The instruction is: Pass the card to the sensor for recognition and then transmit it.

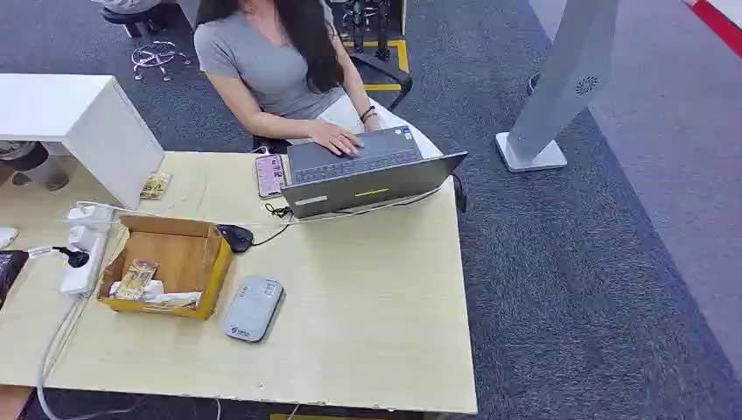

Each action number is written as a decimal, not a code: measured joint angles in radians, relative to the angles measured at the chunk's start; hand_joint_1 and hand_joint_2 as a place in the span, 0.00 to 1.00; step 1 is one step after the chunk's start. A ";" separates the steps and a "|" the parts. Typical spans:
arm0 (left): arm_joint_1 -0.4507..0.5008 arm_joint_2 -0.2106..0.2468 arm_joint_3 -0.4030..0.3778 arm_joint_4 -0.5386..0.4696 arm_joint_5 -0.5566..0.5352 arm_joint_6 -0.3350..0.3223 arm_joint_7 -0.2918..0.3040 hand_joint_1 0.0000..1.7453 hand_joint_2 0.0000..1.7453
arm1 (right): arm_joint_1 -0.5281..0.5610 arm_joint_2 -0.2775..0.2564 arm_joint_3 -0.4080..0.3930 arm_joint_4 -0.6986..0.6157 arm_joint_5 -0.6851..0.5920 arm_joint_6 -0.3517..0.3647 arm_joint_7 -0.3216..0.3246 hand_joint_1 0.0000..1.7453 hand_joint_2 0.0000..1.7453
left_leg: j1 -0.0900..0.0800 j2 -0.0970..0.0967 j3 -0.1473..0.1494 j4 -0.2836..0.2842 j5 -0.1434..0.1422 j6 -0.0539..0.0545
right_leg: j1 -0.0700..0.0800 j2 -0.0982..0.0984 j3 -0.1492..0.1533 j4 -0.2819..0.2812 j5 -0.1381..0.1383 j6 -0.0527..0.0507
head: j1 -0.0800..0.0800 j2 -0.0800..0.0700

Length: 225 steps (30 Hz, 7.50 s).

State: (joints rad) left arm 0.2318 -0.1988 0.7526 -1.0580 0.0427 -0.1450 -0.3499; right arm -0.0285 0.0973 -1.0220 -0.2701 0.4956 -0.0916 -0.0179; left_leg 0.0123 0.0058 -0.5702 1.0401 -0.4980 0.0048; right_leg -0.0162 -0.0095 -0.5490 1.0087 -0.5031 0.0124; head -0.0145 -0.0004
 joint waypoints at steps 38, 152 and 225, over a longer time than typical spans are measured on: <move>-0.176 0.103 -0.554 -0.713 -0.908 0.580 -0.002 0.00 1.00 | -0.018 0.115 0.130 0.055 0.792 0.003 0.052 0.00 0.00 | 0.001 -0.006 0.000 0.000 0.011 -0.004 | 0.001 -0.007 -0.007 0.001 0.006 -0.005 | -0.002 0.000; -1.070 0.375 -0.922 0.424 -1.477 0.523 0.419 1.00 1.00 | -0.040 0.101 0.282 0.063 0.898 0.062 0.098 0.00 0.00 | 0.004 0.007 -0.023 0.000 0.025 -0.007 | 0.004 0.008 -0.027 0.003 0.027 -0.007 | -0.003 0.000; -0.519 0.259 -1.267 -0.322 -1.485 0.333 0.570 1.00 1.00 | -0.024 0.113 0.201 0.064 0.824 0.012 0.119 0.00 0.00 | 0.003 0.007 -0.025 0.000 0.024 -0.007 | 0.003 0.007 -0.029 0.002 0.026 -0.006 | -0.001 0.000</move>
State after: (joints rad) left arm -0.2872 0.0602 -0.5142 -1.3804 -1.4424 0.1884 0.2201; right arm -0.0522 0.2102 -0.8205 -0.2064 1.3192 -0.0793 0.1015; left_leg 0.0156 0.0130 -0.5951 1.0404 -0.4745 -0.0019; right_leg -0.0128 -0.0022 -0.5782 1.0111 -0.4772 0.0060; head -0.0156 -0.0004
